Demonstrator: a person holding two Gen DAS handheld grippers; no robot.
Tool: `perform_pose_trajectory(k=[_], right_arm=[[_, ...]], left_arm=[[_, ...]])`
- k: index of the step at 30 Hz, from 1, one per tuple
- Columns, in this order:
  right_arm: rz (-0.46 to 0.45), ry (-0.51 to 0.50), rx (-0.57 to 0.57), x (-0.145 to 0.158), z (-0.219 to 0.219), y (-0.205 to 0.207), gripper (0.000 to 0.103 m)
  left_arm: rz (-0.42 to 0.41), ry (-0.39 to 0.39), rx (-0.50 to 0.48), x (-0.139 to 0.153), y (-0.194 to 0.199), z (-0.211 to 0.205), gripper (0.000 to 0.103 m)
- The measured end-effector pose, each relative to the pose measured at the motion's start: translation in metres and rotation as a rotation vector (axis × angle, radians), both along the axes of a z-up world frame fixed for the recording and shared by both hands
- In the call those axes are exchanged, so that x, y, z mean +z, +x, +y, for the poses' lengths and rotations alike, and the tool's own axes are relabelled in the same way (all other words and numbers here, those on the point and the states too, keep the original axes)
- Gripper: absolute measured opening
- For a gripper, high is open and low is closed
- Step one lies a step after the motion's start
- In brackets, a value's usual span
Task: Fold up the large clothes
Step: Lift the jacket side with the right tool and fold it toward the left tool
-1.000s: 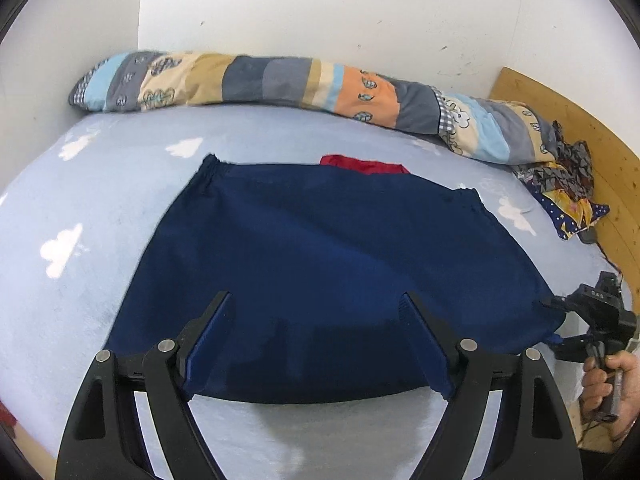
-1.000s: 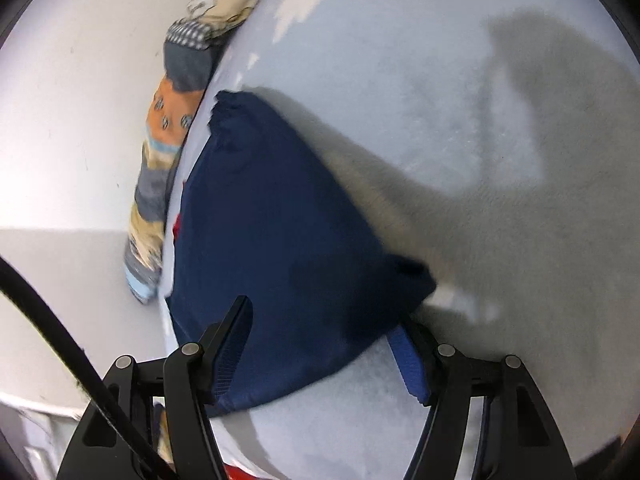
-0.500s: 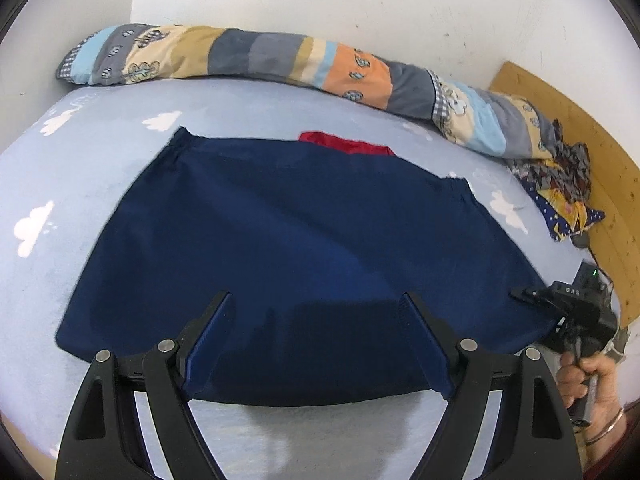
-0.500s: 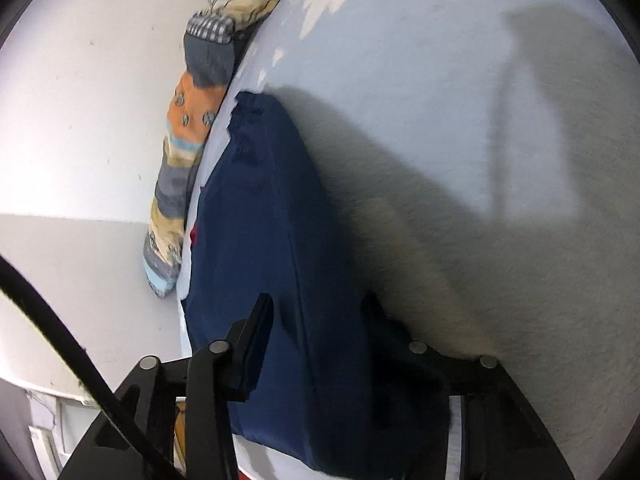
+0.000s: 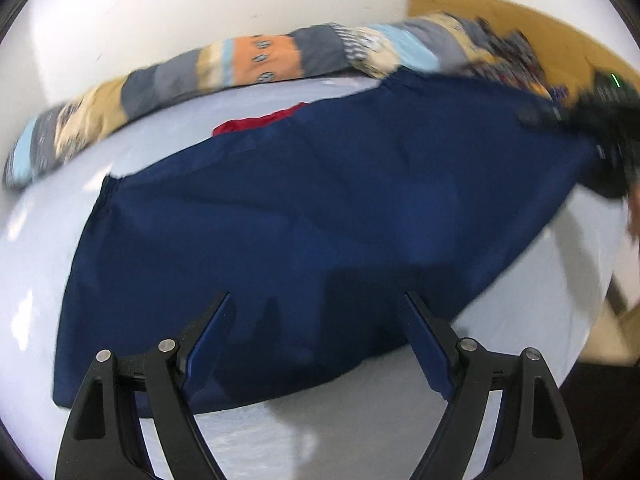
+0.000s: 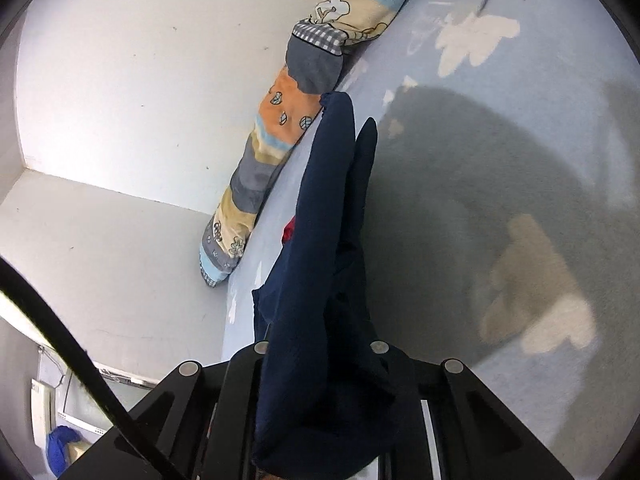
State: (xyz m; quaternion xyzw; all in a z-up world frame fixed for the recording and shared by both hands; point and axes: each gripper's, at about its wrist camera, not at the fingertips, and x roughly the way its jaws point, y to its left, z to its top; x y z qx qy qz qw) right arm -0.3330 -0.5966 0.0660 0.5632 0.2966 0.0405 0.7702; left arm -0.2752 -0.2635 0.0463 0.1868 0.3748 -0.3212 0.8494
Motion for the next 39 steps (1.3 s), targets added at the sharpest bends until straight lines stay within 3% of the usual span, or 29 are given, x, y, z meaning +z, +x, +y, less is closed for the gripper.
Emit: perform_pose_trajectory(k=[3,10,16,19,24,30,34,39], right_arm=[[-0.002,0.018,0.004,-0.001,-0.002,-0.002,0.016],[-0.008,0.036,0.004,0.000,-0.004,0.005,0.016],[-0.013,0.048,0.009,0.000,-0.004,0.005,0.016],[-0.015,0.049,0.012,0.001,-0.005,0.006,0.016],[-0.012,0.051,0.035,0.002,-0.001,0.007,0.016],[-0.007,0.048,0.030,0.000,-0.004,0.007,0.016],[-0.007,0.067,0.018,-0.003,-0.008,0.004,0.016],[-0.007,0.069,0.020,-0.004,-0.008,0.003,0.016]], left_arm=[[0.033,-0.018,-0.011,-0.005,0.002,0.006,0.083],[0.161,-0.169,0.129,-0.015,0.036,0.011,0.083],[0.181,-0.232,0.178,-0.028,0.042,0.000,0.083],[0.155,-0.214,0.220,-0.037,0.041,-0.007,0.083],[0.016,-0.077,0.229,-0.056,0.025,-0.029,0.083],[0.029,-0.105,0.240,-0.047,0.027,-0.025,0.079],[-0.020,-0.123,0.242,-0.033,0.024,-0.022,0.078],[-0.008,-0.074,0.251,-0.050,0.028,-0.021,0.079]])
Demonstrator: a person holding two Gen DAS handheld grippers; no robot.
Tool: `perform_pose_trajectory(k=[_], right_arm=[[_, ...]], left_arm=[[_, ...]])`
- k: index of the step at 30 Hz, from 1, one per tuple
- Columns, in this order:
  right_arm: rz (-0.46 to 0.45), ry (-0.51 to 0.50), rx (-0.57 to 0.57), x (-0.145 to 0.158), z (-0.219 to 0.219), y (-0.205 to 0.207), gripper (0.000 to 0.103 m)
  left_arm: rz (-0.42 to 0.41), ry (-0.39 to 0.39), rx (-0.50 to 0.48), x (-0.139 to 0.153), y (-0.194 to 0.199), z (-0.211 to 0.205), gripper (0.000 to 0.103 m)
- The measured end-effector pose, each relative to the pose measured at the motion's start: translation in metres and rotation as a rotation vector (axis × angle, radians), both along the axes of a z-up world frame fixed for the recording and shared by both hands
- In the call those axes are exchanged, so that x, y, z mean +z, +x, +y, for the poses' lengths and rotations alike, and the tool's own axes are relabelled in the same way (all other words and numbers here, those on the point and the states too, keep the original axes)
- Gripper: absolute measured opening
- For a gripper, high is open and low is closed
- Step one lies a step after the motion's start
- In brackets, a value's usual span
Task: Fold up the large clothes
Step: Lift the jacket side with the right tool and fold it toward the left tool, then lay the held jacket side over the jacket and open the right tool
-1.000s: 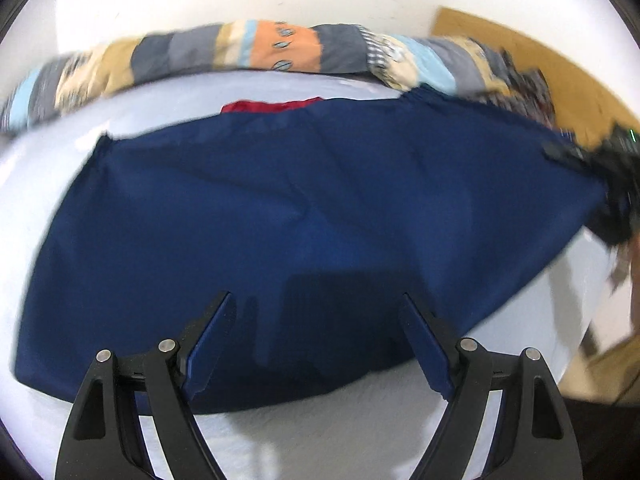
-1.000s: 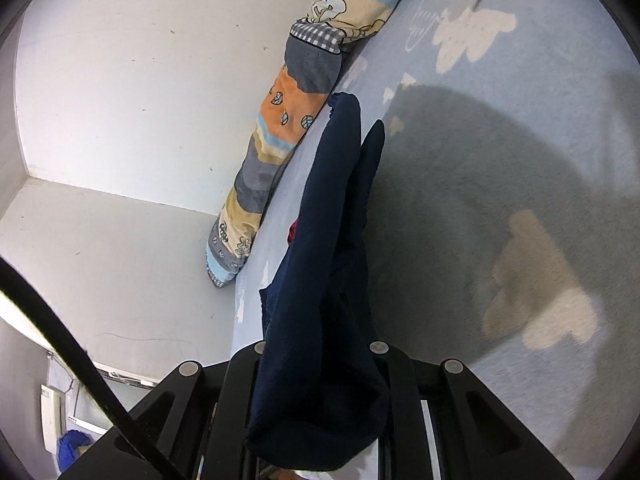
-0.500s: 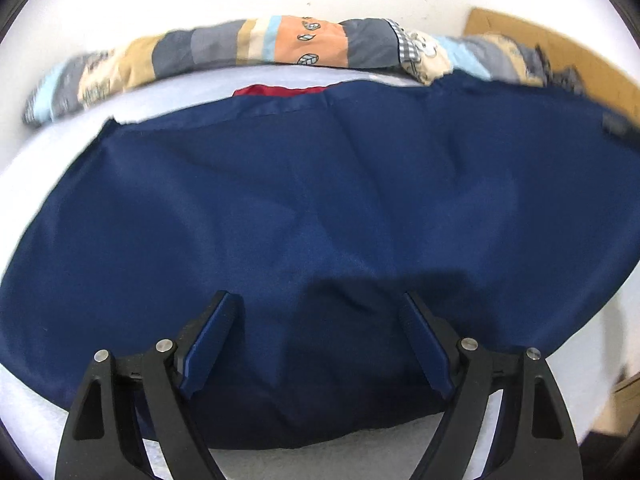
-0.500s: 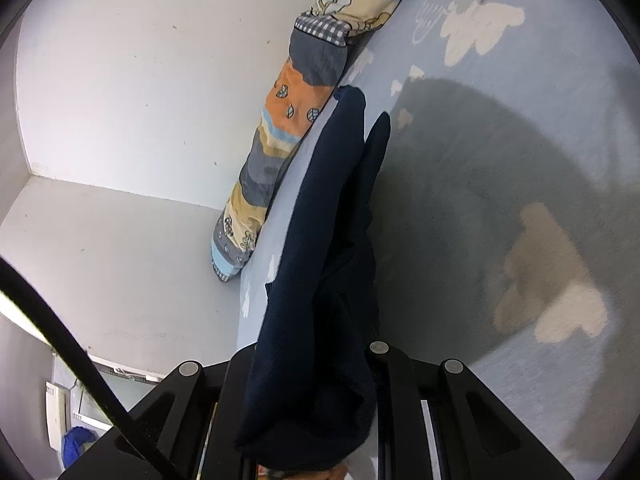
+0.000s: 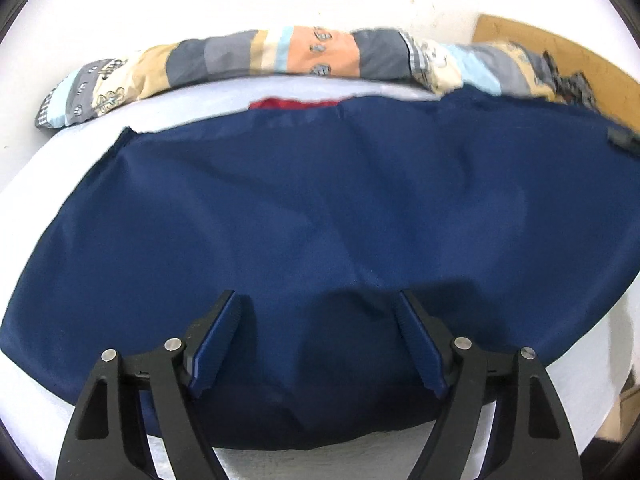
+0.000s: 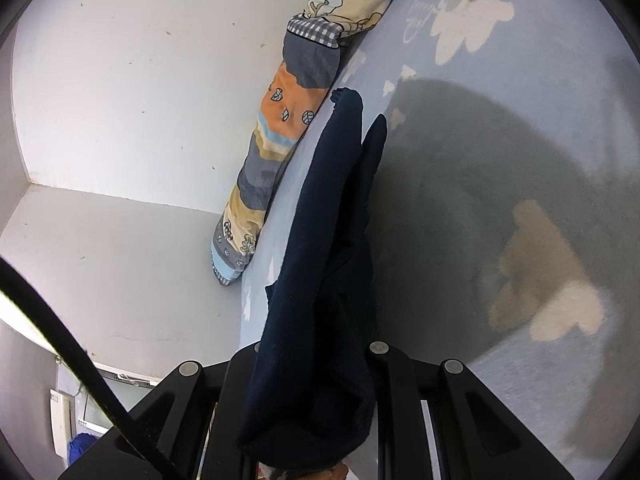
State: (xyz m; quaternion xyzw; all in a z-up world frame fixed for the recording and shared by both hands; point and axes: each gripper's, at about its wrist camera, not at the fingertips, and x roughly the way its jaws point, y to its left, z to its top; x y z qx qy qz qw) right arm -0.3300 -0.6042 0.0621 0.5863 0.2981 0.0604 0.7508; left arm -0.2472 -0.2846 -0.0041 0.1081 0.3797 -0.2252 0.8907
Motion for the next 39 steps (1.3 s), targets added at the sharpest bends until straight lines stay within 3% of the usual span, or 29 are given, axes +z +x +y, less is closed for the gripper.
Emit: perform_pose_trajectory(k=[3,10,18,22,24,25,27,30,36,39], right_arm=[[0.013,-0.010,0.011,-0.002,0.005,0.002,0.016],[0.006,0.002,-0.003,-0.002,0.001,-0.001,0.016],[0.011,-0.011,0.011,0.001,0.006,0.002,0.016],[0.006,-0.009,0.005,0.003,0.006,0.001,0.016],[-0.002,0.002,-0.003,0.003,0.003,0.000,0.016],[-0.003,0.003,-0.004,0.003,0.003,-0.001,0.016],[-0.002,-0.001,-0.005,0.004,0.004,0.000,0.016],[0.004,-0.010,0.004,0.003,0.008,0.001,0.017],[-0.005,-0.021,0.002,0.008,0.007,0.002,0.016],[-0.017,-0.015,0.001,0.011,0.008,0.001,0.016]], left_arm=[[-0.025,0.032,0.001,-0.004,-0.002,-0.005,0.079],[-0.032,-0.009,0.009,0.011,-0.004,0.003,0.077],[-0.042,0.048,0.012,-0.005,-0.006,-0.003,0.078],[-0.048,-0.006,0.021,0.008,-0.006,0.002,0.070],[-0.110,-0.020,0.031,0.020,-0.010,0.006,0.070],[-0.112,0.002,0.034,0.018,-0.008,0.006,0.070],[-0.030,0.030,0.024,0.001,0.000,0.006,0.071],[-0.052,0.038,0.017,-0.006,-0.001,0.005,0.072],[0.002,-0.042,0.037,0.007,0.003,0.015,0.071],[0.020,-0.122,0.121,0.029,0.009,0.037,0.071]])
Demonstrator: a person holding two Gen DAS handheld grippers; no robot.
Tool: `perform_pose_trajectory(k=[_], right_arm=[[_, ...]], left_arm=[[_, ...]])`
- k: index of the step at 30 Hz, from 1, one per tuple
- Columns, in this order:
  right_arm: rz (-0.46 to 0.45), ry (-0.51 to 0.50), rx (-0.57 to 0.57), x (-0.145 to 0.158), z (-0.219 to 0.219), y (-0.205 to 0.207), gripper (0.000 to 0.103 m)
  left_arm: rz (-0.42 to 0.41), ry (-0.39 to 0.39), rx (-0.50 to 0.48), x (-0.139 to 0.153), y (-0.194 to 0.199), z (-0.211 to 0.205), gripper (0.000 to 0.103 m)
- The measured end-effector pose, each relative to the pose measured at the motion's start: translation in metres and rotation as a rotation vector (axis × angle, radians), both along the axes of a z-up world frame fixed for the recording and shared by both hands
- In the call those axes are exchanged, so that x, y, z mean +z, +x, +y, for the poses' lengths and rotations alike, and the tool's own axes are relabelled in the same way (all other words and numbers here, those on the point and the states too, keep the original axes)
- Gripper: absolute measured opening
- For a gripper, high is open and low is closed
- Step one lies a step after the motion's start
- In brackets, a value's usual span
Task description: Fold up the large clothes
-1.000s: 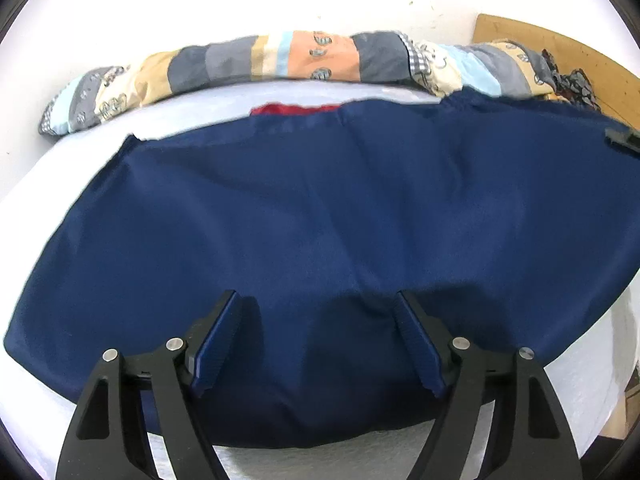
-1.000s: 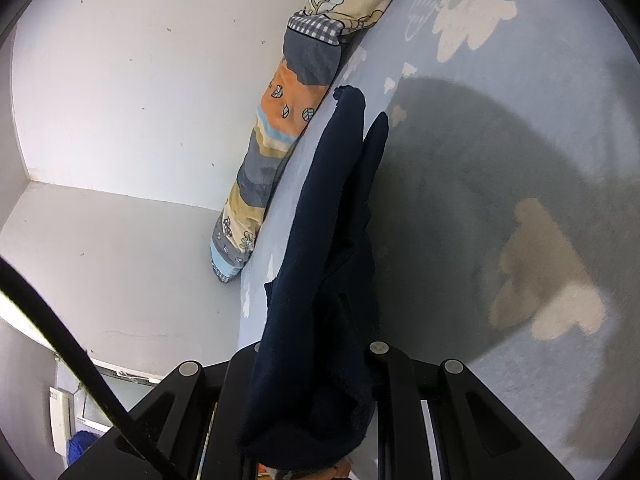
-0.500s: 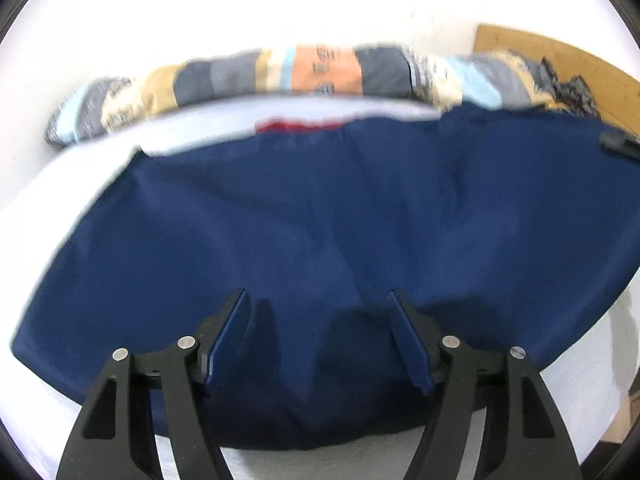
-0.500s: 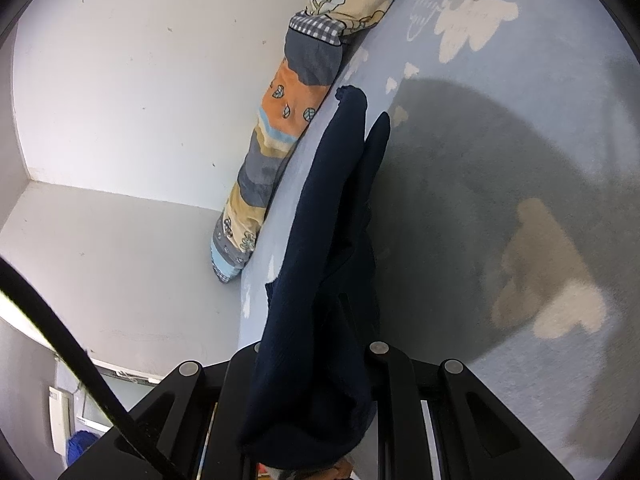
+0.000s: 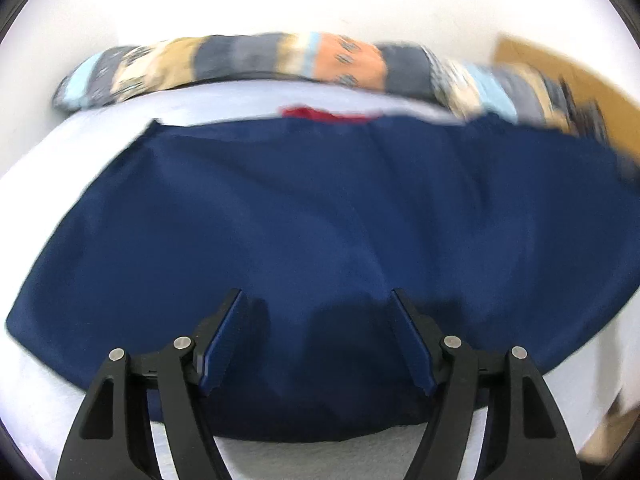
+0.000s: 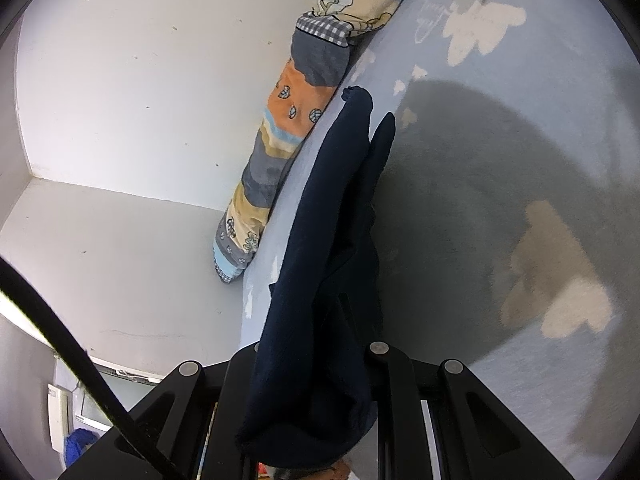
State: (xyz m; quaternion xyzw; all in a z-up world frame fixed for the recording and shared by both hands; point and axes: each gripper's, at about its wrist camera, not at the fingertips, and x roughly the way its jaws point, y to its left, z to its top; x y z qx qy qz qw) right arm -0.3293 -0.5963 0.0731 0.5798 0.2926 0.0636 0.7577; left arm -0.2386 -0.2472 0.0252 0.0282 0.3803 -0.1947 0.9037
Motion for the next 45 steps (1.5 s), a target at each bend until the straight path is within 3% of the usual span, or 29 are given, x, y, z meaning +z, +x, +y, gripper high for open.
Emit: perform_pose_trajectory(k=[3,8,13,18,22,24,27,29,30,34,36,39,41,42,44,45], right_arm=[[-0.016,-0.022,0.014,0.011,0.009,0.003,0.017],[-0.047,-0.061,0.008,0.037,0.043,0.012,0.017],[-0.052,-0.084,0.021,0.063,0.101,0.039,0.017],[-0.030,-0.203,0.102,0.089,0.196,0.089,0.017],[0.003,-0.296,0.203,0.078,0.277,0.128,0.017],[0.032,-0.415,0.259,0.064,0.325,0.148,0.017],[0.126,-0.588,0.339,0.010,0.392,0.176,0.017],[0.187,-0.658,0.375,-0.023,0.414,0.183,0.017],[0.169,-0.679,0.364,-0.028,0.419,0.180,0.017],[0.099,-0.718,0.349,-0.001,0.425,0.168,0.016],[0.044,-0.785,0.347,0.022,0.428,0.160,0.016],[0.053,-0.847,0.409,0.017,0.449,0.158,0.017],[0.135,-0.878,0.522,-0.014,0.459,0.167,0.024],[0.126,-0.912,0.539,-0.020,0.464,0.164,0.024],[0.074,-0.903,0.561,-0.014,0.463,0.154,0.047],[0.045,-0.818,0.610,-0.011,0.461,0.151,0.070]], left_arm=[[0.031,-0.068,0.102,0.035,0.005,0.033,0.071],[-0.063,-0.013,0.168,0.082,0.002,0.086,0.072],[-0.071,-0.077,0.181,0.097,0.011,0.140,0.072],[-0.125,-0.026,0.217,0.108,0.018,0.185,0.072],[-0.155,-0.006,0.287,0.116,0.021,0.227,0.071],[-0.170,0.017,0.335,0.119,0.023,0.248,0.071],[-0.175,0.025,0.400,0.121,0.029,0.274,0.071],[-0.151,-0.018,0.426,0.122,0.034,0.288,0.071],[-0.145,-0.030,0.432,0.122,0.035,0.291,0.071],[-0.150,-0.049,0.457,0.126,0.034,0.301,0.071],[-0.146,-0.079,0.470,0.128,0.033,0.305,0.071],[-0.122,-0.109,0.463,0.125,0.037,0.304,0.071],[-0.108,-0.094,0.452,0.122,0.039,0.299,0.071],[-0.107,-0.089,0.448,0.121,0.039,0.297,0.071],[-0.101,-0.089,0.428,0.119,0.041,0.292,0.071],[-0.097,-0.092,0.413,0.119,0.042,0.289,0.071]])
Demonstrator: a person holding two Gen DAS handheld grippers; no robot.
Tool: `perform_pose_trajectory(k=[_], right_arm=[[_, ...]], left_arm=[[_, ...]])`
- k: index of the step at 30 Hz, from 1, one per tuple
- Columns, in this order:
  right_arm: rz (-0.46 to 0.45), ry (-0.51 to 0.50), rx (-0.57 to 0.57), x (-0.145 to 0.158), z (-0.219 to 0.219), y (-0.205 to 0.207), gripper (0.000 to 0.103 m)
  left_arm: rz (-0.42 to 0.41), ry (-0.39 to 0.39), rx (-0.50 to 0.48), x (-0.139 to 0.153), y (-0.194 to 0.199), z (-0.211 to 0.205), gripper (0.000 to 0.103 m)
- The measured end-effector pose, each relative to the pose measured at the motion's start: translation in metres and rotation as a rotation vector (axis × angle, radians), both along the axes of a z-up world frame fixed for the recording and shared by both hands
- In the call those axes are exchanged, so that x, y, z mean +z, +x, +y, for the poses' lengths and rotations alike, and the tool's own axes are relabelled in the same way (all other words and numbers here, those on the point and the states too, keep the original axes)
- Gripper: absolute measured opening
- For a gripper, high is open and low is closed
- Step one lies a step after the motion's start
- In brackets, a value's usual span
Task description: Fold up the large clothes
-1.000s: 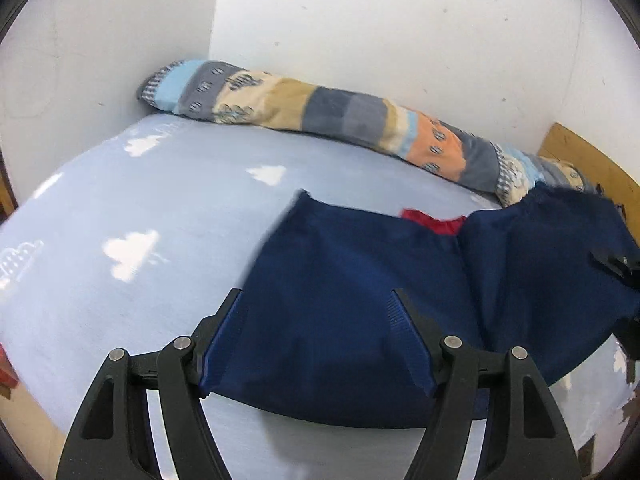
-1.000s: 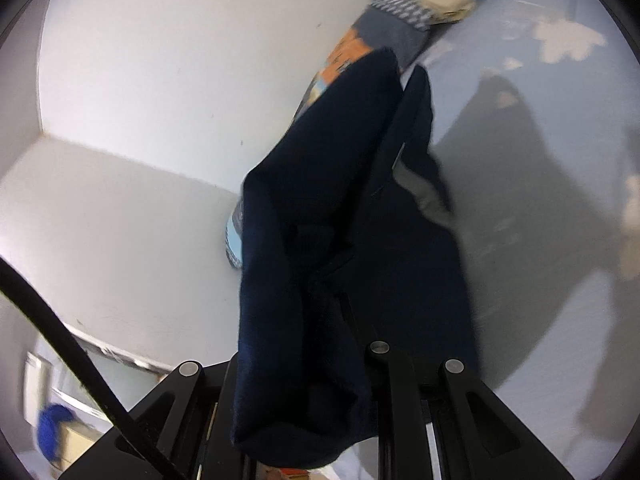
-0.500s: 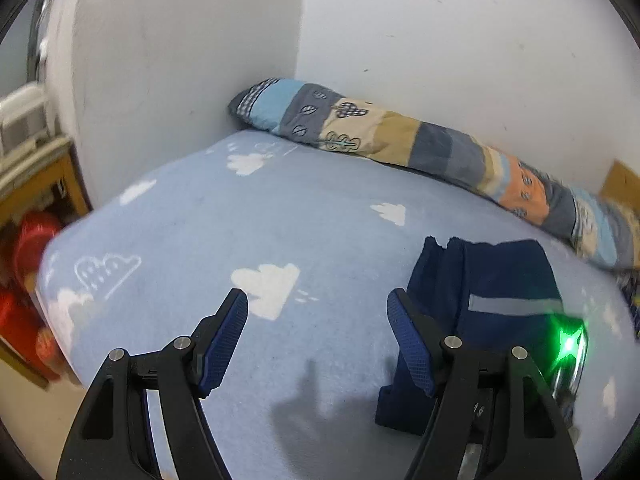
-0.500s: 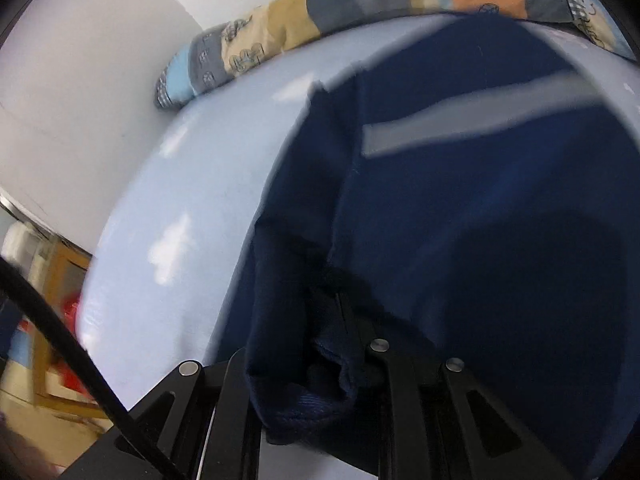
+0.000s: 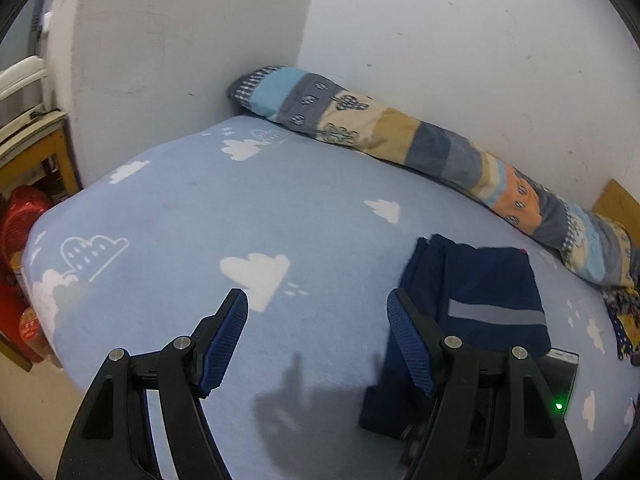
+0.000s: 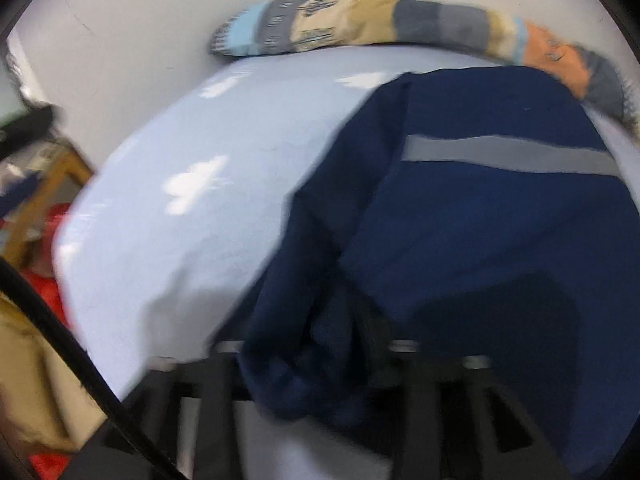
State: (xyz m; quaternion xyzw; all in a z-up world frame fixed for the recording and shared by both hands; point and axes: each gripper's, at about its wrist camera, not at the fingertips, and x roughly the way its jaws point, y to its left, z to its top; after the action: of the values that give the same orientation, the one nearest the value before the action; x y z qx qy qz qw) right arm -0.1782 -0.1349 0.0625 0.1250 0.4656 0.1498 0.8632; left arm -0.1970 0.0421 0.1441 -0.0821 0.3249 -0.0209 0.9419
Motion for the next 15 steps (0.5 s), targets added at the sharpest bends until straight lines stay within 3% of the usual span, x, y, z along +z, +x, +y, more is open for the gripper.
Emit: perform_pose_trajectory(k=[1,4,8,12,15], right_arm=[[0.010,0.043,0.032,0.003,0.000,-0.001,0.075],[-0.028,0.117,0.140,0.027,-0.010,-0.027,0.075],[-0.144,0.144,0.060,0.059,-0.072,-0.068,0.075],[-0.250,-0.069,-0.048,0.078,-0.122,-0.118,0.077],[-0.249,-0.190,-0.118,0.053,-0.152,-0.142,0.077]], left_arm=[[0.002,-0.003,-0.009,0.000,0.000,-0.003,0.071],[0.008,-0.042,-0.041,0.001,0.001,-0.010,0.071],[0.041,-0.092,-0.131,-0.005,0.004,-0.026,0.072],[0.127,-0.141,-0.241,-0.024,0.012,-0.052,0.072],[0.184,-0.111,-0.315,-0.043,0.015,-0.085,0.072]])
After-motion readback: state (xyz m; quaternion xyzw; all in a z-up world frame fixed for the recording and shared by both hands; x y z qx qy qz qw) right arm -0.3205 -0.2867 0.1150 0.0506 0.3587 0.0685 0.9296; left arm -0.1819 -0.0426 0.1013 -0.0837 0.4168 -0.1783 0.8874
